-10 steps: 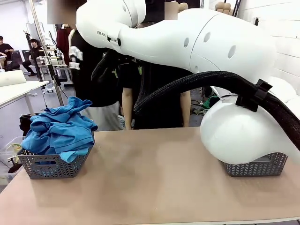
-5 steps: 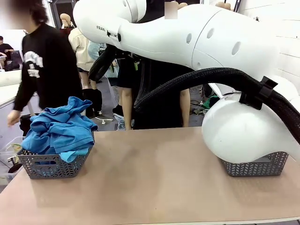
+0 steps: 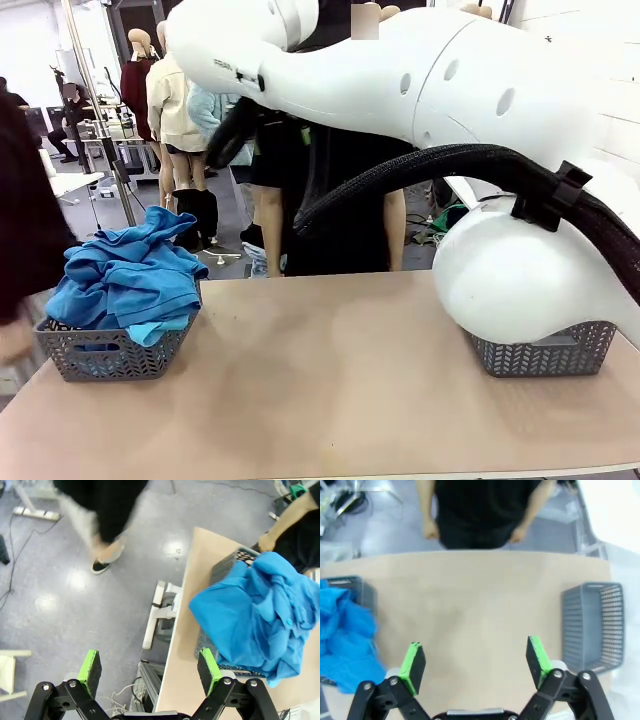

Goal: Sort the tops and bottoms.
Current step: Sort the clothes according to human instructions.

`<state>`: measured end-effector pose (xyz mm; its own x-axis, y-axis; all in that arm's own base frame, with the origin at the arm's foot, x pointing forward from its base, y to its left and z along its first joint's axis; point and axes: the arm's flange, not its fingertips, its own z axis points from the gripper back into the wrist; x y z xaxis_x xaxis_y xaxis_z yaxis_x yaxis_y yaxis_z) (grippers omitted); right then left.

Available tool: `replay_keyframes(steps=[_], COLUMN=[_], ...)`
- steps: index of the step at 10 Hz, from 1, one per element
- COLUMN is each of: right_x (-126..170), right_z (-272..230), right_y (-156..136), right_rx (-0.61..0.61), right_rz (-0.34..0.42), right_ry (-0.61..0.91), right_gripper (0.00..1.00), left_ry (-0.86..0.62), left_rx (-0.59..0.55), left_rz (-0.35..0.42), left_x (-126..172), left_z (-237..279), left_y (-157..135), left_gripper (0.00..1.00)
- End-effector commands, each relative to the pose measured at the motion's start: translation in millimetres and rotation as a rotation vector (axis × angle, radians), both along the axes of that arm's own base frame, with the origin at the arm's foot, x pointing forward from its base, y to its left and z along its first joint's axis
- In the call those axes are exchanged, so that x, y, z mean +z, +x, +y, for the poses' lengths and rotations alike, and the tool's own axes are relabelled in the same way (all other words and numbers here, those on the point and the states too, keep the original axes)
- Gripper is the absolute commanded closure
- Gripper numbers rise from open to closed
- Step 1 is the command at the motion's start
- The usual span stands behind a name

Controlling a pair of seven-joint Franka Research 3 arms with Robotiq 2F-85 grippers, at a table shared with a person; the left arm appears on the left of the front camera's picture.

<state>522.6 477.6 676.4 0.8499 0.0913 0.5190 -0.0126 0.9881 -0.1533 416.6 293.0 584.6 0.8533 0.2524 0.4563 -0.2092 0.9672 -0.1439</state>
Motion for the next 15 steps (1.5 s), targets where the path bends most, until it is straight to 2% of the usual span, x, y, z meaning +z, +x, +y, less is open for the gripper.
replay_keyframes(steps=[1,2,4,6,7,8,10,11,12,15], right_x=[-19.2,-26.4,-56.1,-112.6,-128.2,-154.4,-184.8,29.7,29.7,29.7], right_z=[-97.7,-151.0,-239.0,-319.8,-342.0,-358.6,-359.0,-233.8,-233.8,-233.8], right_y=[-20.7,-28.6,-44.1,-77.6,-113.0,-132.0,-143.3,55.8,55.8,55.8], right_rx=[-0.021,-0.018,-0.105,0.036,0.007,0.004,0.037,-0.020,-0.020,-0.020], right_rz=[-0.003,-0.021,0.015,0.067,0.104,0.132,0.089,0.129,0.129,0.129], right_ry=[-0.232,-0.219,-0.053,-0.055,-0.035,0.030,0.110,0.013,0.013,0.013], right_gripper=[0.00,0.00,0.00,0.00,0.00,0.00,0.00,0.00,0.00,0.00], left_ry=[0.001,0.053,0.151,0.193,0.187,0.216,0.265,0.269,0.231,0.231], left_rx=[-0.162,-0.234,-0.344,-0.453,-0.510,-0.552,-0.569,-0.521,-0.597,-0.597], left_rz=[-0.116,-0.128,-0.152,-0.158,-0.157,-0.187,-0.281,-0.294,-0.219,-0.219], left_x=[3.9,6.8,8.4,-2.7,-8.6,-11.8,-14.0,-14.1,-8.7,-8.7], left_z=[-37.3,-67.4,-129.4,-197.7,-225.1,-247.2,-270.5,-269.5,-273.3,-273.3], left_y=[-19.4,-15.5,-11.1,-15.8,-19.7,-22.7,-28.9,-25.4,-22.5,-22.5], left_gripper=[0.00,0.00,0.00,0.00,0.00,0.00,0.00,0.00,0.00,0.00])
